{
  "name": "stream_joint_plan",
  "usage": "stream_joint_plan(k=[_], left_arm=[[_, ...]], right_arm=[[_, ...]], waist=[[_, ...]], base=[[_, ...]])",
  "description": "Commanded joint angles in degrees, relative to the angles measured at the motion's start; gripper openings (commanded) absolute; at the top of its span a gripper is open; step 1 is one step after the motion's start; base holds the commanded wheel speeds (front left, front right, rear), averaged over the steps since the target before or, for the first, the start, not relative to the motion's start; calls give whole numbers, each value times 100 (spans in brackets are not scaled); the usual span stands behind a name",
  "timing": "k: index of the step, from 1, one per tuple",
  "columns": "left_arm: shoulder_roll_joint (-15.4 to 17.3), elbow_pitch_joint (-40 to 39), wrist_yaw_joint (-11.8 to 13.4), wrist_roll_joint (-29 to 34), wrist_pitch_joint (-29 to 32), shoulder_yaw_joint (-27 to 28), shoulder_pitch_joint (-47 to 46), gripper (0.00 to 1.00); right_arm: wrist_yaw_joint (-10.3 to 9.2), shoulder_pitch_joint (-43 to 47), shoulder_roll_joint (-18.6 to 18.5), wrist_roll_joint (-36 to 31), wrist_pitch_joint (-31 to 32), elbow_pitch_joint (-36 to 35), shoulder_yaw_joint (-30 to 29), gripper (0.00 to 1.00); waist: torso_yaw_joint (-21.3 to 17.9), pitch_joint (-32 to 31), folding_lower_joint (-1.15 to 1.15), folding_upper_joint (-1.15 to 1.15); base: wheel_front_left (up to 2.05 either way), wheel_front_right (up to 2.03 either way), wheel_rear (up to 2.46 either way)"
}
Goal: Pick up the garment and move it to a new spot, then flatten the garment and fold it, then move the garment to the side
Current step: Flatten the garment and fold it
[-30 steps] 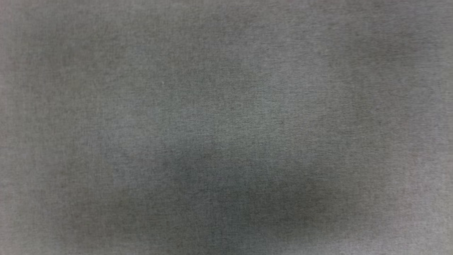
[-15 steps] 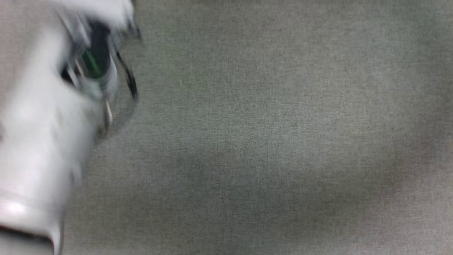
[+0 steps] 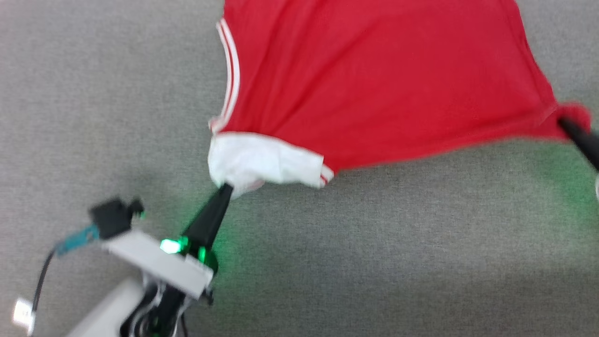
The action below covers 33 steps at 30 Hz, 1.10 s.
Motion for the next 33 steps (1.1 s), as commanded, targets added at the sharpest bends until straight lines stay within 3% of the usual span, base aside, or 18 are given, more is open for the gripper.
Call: stream_joint_plan(k=[1,12,20,27,33], left_arm=[[68,-165,-19,22,-37,72,317,0],[242,-1474,-20,579,-45,987,2397,0],[65,-2128,-17,1020,-45,1488,3618,0],[159,-2017,-17,1080,78,1302,2967,0],[42,-1623,-18,879,468,1147,1665,0]], right_arm=[[-9,300,-179,119,-61,-239,46,0],[-9,1685,-1396,398,-462,-1804,421,0],[-9,2171,-2026,536,-807,-2571,591,0],[-9,1968,-1912,550,-915,-2469,488,0],[-9,1386,-1430,403,-584,-1970,382,0]], waist=[[68,-179,0,0],[12,-360,0,0],[-2,-492,0,0],[44,-539,0,0],[27,-521,0,0]], base=[[0,0,0],[0,0,0],[0,0,0],[0,0,0],[0,0,0]])
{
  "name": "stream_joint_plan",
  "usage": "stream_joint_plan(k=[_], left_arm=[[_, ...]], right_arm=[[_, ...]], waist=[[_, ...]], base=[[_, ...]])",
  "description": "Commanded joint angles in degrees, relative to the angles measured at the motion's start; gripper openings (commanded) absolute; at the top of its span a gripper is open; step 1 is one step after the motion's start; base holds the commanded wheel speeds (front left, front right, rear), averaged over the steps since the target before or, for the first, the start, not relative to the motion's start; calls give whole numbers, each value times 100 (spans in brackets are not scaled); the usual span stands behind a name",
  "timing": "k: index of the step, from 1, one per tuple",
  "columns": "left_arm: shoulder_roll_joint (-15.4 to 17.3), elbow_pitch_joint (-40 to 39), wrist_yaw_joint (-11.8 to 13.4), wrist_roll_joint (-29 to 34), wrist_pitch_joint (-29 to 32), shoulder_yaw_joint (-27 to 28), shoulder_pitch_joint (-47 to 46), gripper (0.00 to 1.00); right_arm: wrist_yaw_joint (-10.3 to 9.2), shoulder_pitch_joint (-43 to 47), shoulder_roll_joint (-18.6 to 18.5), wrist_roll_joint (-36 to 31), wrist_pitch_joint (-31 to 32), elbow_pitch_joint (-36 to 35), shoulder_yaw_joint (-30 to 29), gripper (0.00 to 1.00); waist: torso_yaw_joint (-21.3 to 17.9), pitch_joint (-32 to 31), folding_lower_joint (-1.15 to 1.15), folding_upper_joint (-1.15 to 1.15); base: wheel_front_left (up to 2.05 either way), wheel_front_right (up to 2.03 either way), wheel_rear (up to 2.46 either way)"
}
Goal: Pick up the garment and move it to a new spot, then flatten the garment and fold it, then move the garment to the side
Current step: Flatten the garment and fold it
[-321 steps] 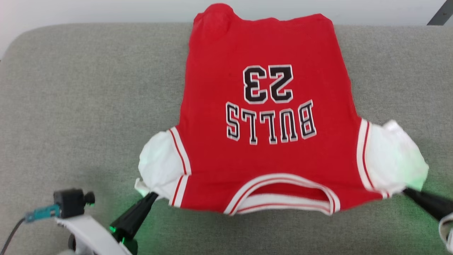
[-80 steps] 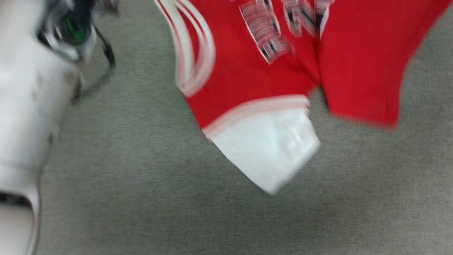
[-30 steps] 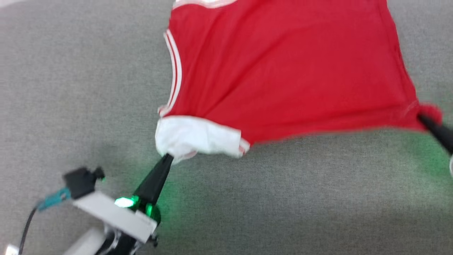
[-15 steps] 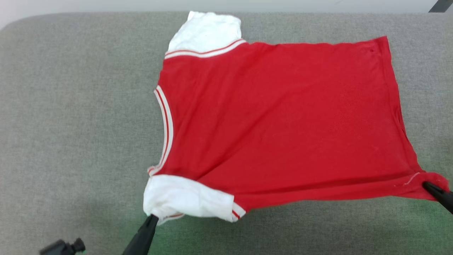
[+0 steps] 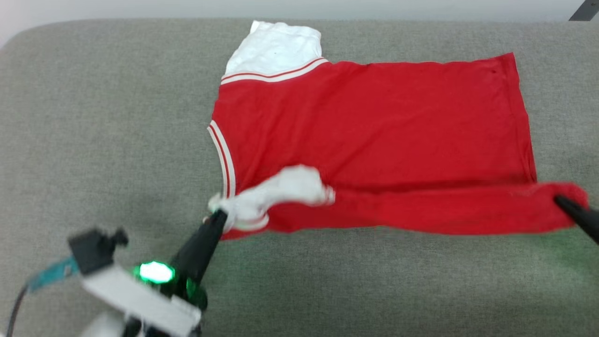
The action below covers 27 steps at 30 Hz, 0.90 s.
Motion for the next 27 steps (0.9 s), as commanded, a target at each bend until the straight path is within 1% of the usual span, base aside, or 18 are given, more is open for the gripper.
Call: stream_joint_plan(k=[1,4,6,8,10,13,18,24,25,26,27], left_arm=[[-26,205,-14,-57,131,-56,-401,0],[-88,650,-14,-148,354,-145,-1023,0],[-65,1006,-14,-145,499,-219,-1367,0],[-121,1313,-14,-185,564,-282,-1641,0],[-127,1664,-14,-151,567,-342,-1838,0],[-244,2094,-14,-202,436,-407,-2037,0],[-400,2687,-14,-100,175,-643,-2251,0],[-492,3328,-14,31,-52,-985,-2459,0],[-482,3399,-14,66,-70,-1052,-2488,17],[-464,3491,-14,90,-97,-1099,-2515,45],[-442,3541,-14,132,-104,-1166,-2555,96]], right_arm=[[-9,-272,230,-97,155,174,-60,0],[-9,-662,636,-159,449,608,-63,0],[-9,-919,882,-329,663,961,2,0],[-9,-1154,1204,-392,819,1301,14,0],[-9,-1312,1476,-392,928,1706,32,0],[-9,-1495,1863,-458,1015,2198,99,0],[-9,-1585,2285,-621,943,2834,177,0],[-9,-1542,2556,-767,782,3235,228,0],[-9,-1544,2588,-806,744,3276,241,0],[-9,-1546,2610,-838,688,3293,252,0],[-9,-1549,2627,-884,619,3314,255,3]], waist=[[-40,24,0,0],[-92,59,0,0],[-113,99,0,0],[-154,149,0,0],[-178,184,0,0],[-191,217,0,0],[-171,267,0,0],[-158,255,0,0],[-161,243,0,0],[-164,233,0,0],[-165,221,0,0]], base=[[0,0,0],[0,0,0],[0,0,0],[0,0,0],[0,0,0],[0,0,0],[0,0,0],[0,0,0],[0,0,0],[0,0,0],[0,0,0]])
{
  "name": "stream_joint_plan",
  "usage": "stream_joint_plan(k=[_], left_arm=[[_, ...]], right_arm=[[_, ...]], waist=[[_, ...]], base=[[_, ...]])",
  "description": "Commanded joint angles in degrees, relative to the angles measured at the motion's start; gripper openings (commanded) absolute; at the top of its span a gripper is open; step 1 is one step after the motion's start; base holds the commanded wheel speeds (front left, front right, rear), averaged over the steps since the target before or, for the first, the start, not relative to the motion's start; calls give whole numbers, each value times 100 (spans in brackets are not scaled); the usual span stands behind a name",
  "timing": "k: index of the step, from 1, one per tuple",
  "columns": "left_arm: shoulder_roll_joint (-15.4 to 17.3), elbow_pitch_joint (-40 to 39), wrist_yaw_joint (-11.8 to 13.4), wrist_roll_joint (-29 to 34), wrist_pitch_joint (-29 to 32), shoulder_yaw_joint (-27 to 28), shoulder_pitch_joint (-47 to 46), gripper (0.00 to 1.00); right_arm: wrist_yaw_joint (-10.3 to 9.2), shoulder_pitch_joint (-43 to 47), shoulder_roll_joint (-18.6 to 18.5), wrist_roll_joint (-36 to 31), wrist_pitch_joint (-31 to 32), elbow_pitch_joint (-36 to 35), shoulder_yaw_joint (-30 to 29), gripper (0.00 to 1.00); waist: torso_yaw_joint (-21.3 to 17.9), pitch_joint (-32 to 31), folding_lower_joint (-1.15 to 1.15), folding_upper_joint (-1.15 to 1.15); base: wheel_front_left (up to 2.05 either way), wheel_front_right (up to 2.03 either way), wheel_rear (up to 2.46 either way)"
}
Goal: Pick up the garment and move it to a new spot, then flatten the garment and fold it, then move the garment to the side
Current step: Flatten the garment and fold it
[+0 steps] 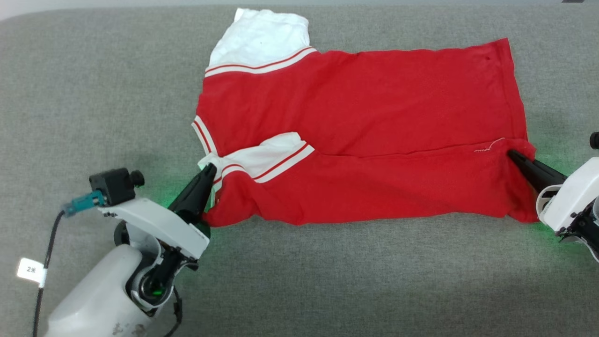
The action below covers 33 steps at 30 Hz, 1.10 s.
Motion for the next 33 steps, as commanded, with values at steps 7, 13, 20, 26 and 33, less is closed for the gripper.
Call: stream_joint_plan(k=[7,13,20,26,33], left_arm=[[373,135,-14,284,-18,-343,-337,100],[890,-73,256,762,426,-602,-647,100],[1530,-1061,956,660,1913,-895,-747,100],[1970,-2087,1519,-63,3484,-1112,-574,100],[1898,-1991,1628,-337,3901,-1261,-419,100]], right_arm=[[-9,50,0,-341,-625,34,-5,100],[-9,272,-197,-351,-980,-199,-198,100],[-9,386,-304,-562,-1089,-385,-294,100],[-9,348,-283,-701,-1105,-486,-329,100],[-9,268,-256,-813,-1104,-546,-405,100]], waist=[[54,-130,0,0],[149,-317,0,0],[147,-395,0,0],[72,-313,0,0],[-88,-160,0,0]], base=[[0,0,0],[0,0,0],[0,0,0],[0,0,0],[0,0,0]])
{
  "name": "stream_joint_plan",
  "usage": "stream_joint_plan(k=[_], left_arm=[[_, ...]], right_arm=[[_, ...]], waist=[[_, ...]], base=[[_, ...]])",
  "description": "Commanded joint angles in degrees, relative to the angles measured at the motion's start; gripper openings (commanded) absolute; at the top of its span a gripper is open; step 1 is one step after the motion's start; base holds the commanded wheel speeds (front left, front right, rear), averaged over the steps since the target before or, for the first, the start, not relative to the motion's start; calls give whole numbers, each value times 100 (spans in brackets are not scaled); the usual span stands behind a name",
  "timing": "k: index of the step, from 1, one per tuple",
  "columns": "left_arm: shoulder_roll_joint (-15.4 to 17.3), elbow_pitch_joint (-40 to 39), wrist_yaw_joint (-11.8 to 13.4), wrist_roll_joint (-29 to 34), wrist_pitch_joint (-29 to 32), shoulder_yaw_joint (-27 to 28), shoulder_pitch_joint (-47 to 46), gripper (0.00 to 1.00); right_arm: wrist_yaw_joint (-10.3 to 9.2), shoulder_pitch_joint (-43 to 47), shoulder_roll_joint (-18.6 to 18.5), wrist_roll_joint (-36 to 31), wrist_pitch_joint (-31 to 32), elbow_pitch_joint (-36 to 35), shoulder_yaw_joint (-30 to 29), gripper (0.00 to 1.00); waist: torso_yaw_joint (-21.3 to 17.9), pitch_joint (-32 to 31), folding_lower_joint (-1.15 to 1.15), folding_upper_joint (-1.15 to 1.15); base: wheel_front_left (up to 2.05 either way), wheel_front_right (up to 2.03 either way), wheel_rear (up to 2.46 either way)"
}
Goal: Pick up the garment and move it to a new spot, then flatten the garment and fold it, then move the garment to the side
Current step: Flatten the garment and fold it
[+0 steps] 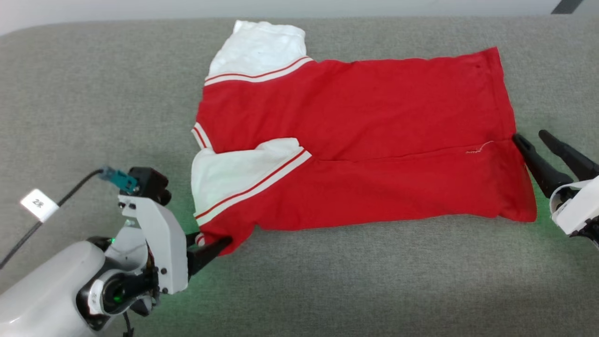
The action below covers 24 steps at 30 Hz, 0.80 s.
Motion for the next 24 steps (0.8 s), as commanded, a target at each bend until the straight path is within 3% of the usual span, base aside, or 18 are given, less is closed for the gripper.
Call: stream_joint_plan(k=[1,5,6,7,9,14,24], left_arm=[[-26,160,-54,26,28,-51,59,100],[-269,627,-253,-122,94,-131,119,100],[-329,711,-331,-162,110,-156,133,95],[-381,785,-396,-202,103,-152,148,48],[-472,909,-513,-229,77,-154,153,0],[-539,1044,-699,-191,26,-161,114,0],[-715,1107,-811,29,-85,-268,26,0]], right_arm=[[-9,-57,7,-17,-11,-4,-44,100],[-9,-62,-19,-40,-5,-15,-100,100],[-9,-60,-30,-44,3,-25,-107,100],[-9,-58,-48,-47,15,-28,-111,100],[-9,-62,-92,-86,49,-30,-111,100],[-9,-245,-277,-475,618,12,150,100],[-9,-1008,-375,-1180,3320,-326,979,100]], waist=[[-85,71,0,0],[-188,113,0,0],[-208,120,0,0],[-226,126,0,0],[-255,129,0,0],[-291,135,0,0],[-213,146,0,0]], base=[[0,0,0],[0,0,0],[0,0,0],[0,0,0],[0,0,0],[0,0,0],[0,0,0]])
